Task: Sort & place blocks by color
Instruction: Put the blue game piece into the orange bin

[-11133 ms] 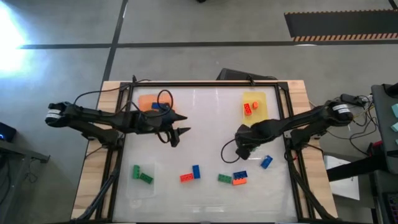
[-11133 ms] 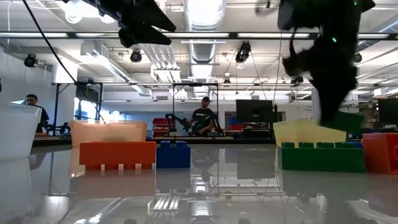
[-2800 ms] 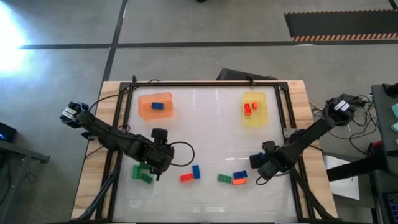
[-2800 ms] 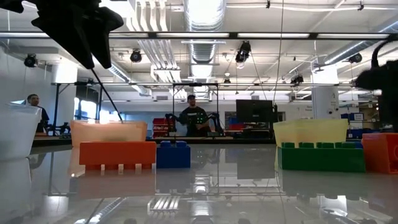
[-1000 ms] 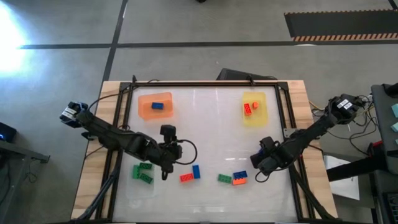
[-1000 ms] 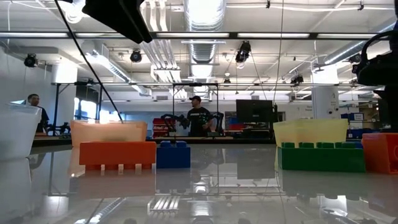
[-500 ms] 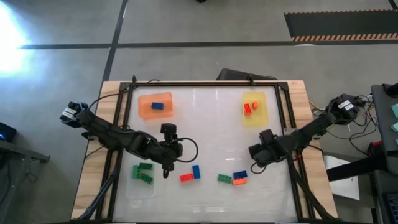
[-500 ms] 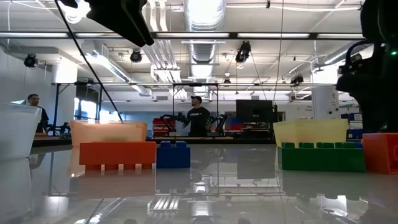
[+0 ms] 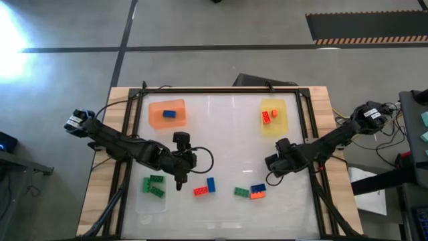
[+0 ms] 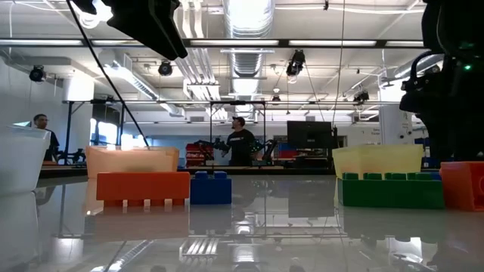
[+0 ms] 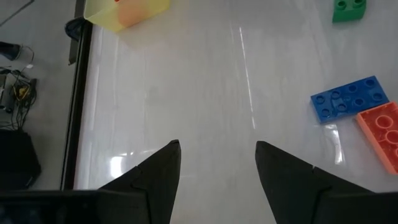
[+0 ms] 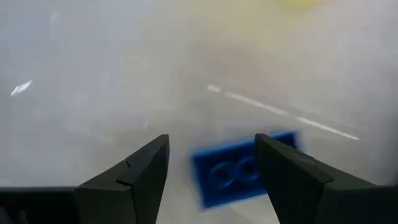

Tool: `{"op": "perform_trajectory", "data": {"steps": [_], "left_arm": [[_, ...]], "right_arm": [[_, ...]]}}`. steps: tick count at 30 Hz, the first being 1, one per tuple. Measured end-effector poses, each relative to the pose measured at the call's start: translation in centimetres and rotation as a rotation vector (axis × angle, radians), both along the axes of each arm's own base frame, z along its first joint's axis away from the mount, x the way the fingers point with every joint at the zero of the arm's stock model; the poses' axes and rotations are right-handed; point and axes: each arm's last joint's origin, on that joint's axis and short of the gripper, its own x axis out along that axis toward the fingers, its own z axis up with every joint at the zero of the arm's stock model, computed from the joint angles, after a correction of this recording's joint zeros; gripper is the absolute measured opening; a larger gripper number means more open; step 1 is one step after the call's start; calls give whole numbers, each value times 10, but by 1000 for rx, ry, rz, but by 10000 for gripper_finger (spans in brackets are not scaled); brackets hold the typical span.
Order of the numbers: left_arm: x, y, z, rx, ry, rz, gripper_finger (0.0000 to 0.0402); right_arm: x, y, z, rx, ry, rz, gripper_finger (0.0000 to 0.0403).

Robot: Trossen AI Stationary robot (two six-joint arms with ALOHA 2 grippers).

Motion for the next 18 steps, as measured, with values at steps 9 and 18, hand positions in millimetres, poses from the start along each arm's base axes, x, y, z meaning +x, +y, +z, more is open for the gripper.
{"op": "perform_trajectory", "data": {"steps": [9, 18], "left_arm": [[0, 0, 0, 1, 1, 2, 192], [0, 1, 0, 0, 1, 3, 192]], "right_arm": [[10, 13, 13, 253, 77, 230, 207], [10, 16, 47, 267, 193, 279, 177]]}}
